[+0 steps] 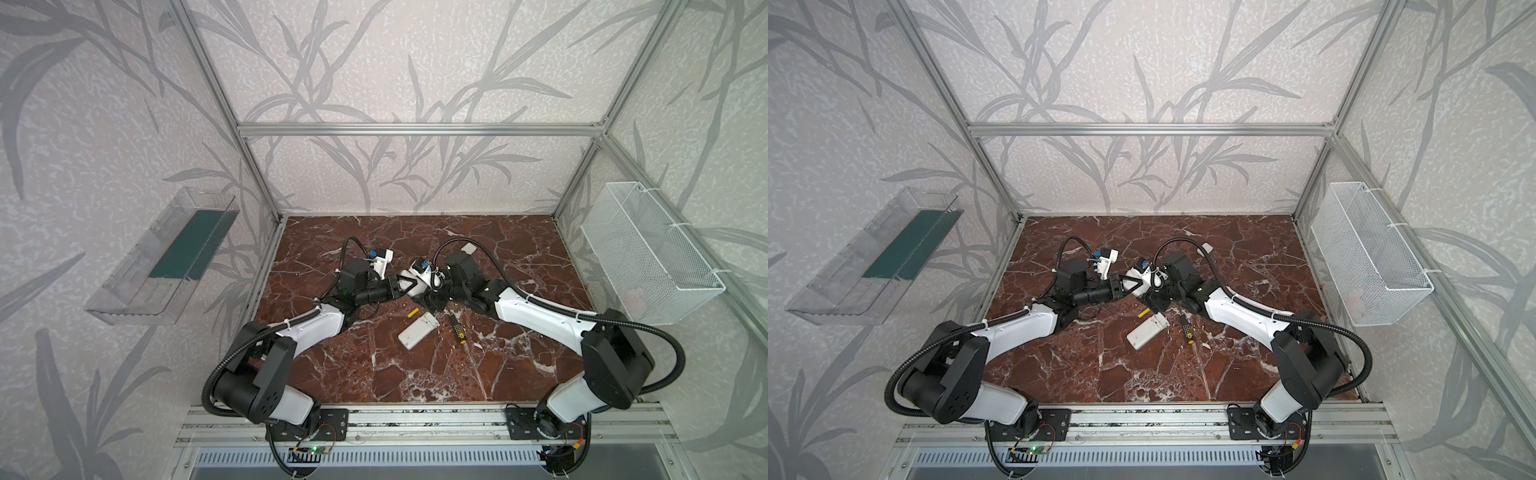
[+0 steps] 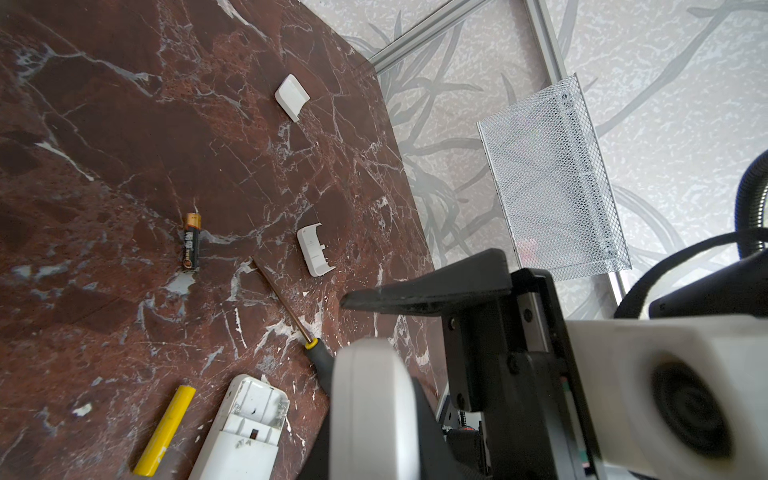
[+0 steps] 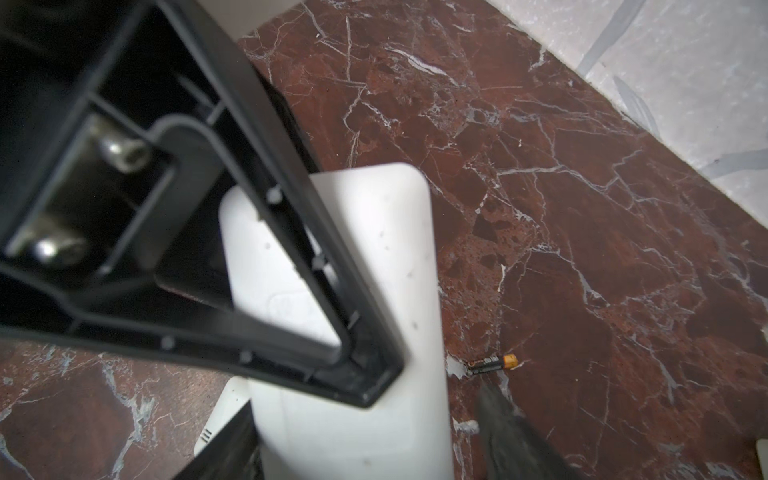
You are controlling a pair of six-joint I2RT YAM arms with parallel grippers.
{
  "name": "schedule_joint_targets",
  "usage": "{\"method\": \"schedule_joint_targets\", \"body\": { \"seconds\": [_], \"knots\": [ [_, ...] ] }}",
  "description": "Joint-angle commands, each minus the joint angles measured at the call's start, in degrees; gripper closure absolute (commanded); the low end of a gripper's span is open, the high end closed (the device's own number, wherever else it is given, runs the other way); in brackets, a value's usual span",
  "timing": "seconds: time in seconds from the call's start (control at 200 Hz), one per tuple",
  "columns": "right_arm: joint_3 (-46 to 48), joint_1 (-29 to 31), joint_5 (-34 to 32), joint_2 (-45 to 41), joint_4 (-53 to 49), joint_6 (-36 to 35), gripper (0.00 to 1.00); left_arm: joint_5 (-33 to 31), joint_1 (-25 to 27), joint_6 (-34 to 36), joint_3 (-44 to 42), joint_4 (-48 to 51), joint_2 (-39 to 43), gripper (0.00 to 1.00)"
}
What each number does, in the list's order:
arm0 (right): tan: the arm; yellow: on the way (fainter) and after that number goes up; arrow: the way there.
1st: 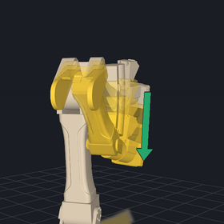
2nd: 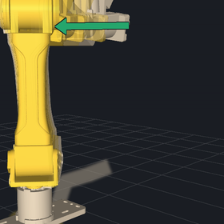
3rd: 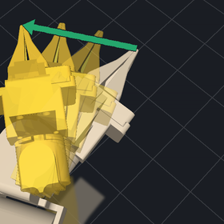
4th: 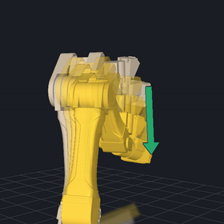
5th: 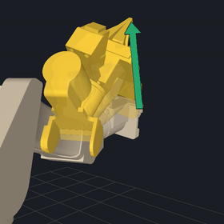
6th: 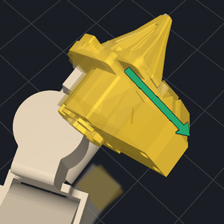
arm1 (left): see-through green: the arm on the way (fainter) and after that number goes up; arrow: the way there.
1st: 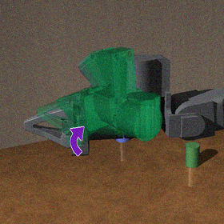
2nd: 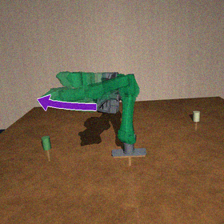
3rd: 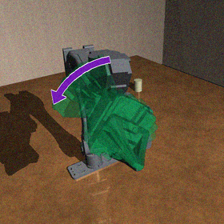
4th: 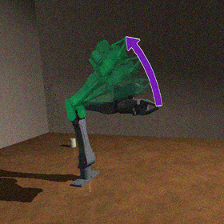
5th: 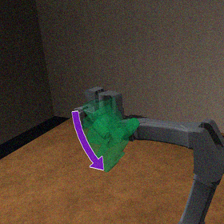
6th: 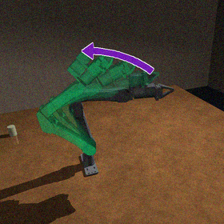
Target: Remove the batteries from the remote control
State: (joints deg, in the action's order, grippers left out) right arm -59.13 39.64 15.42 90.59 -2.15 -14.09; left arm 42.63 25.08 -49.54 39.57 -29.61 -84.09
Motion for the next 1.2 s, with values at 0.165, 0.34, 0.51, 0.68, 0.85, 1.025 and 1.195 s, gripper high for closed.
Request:
{"method": "schedule_joint_targets", "body": {
  "seconds": [0.165,0.34,0.51,0.68,0.85,1.025,1.195],
  "knots": [
    [-1.6,0.2,1.5,0.5,2.1,-1.1,0.51,2.3,0.1,-0.5,0.4,-2.9,-0.1,1.00],
    [-0.9,0.2,1.6,-0.3,1.9,-1.3,0.55,2.0,0.0,-0.9,0.5,-3.0,-0.5,0.77],
    [-0.2,0.1,1.5,-1.1,0.4,-1.2,0.57,0.3,-1.2,-1.7,0.6,-1.4,0.1,0.43],
    [2.3,0.1,1.2,-2.3,-0.3,1.1,0.58,-3.9,-4.5,-1.0,0.6,4.9,2.8,0.30],
    [2.8,0.1,0.7,-1.8,-2.2,1.0,0.58,-10.4,-7.9,2.2,1.2,15.0,6.4,0.22],
    [3.0,0.9,3.9,-1.5,-4.5,0.6,0.58,-15.0,-10.8,4.4,1.7,21.8,10.3,0.21],
    [3.7,6.1,6.6,-1.8,-10.2,-1.5,0.58,-16.5,-13.5,4.8,1.0,24.8,14.1,0.22]
  ]
}}
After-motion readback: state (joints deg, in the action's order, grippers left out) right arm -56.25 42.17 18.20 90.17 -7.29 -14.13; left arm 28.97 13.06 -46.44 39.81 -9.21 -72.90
